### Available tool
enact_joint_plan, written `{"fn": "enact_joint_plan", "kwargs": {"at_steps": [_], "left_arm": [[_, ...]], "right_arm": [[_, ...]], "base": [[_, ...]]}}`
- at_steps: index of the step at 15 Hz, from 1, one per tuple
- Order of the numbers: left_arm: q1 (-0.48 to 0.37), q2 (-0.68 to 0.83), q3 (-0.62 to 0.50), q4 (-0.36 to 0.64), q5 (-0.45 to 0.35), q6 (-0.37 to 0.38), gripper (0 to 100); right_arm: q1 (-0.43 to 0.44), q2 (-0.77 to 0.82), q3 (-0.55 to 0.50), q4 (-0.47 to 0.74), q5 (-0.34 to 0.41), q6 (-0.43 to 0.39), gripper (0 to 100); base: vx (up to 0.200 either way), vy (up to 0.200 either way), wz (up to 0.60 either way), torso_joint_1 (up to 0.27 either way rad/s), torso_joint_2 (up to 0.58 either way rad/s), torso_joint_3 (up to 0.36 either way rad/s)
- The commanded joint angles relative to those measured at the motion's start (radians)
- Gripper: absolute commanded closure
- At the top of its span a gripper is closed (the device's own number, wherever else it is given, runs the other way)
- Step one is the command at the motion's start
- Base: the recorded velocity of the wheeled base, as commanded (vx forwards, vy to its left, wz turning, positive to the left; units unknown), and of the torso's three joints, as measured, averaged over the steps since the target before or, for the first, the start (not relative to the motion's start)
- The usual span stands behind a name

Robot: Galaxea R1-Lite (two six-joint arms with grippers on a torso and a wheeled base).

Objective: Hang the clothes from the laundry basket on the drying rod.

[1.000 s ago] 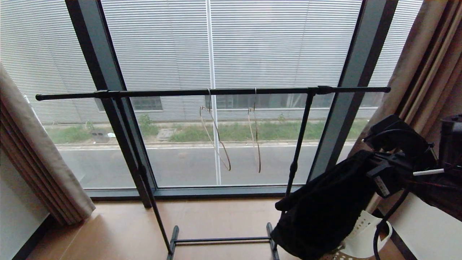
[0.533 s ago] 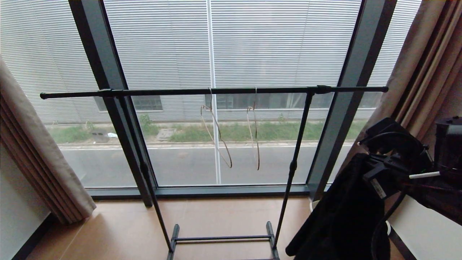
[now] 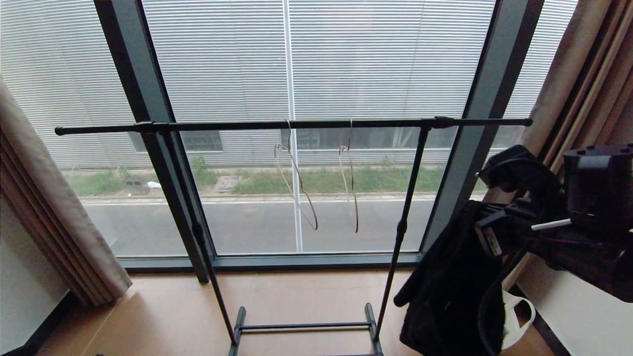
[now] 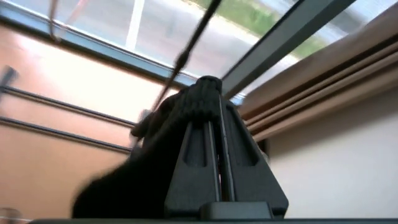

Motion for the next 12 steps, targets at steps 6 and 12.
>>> {"fn": "enact_joint_plan", "kwargs": {"at_steps": [6, 12], "left_arm": [[-0.483, 0.796, -0.343, -0.131, 0.039, -0.289, 0], [-0.664, 1.075, -0.567, -0.159, 0.082, -0.375, 0]], "right_arm": [[0.115, 0.247, -0.438, 0.319, -0.086, 0.345, 100], [0.212, 0.336, -0.631, 0.437, -0.157, 0.492, 100]], "base": [[0.000, 0.000, 0.00, 0.000, 0.00, 0.000], [0.000, 0.000, 0.00, 0.000, 0.00, 0.000]]}}
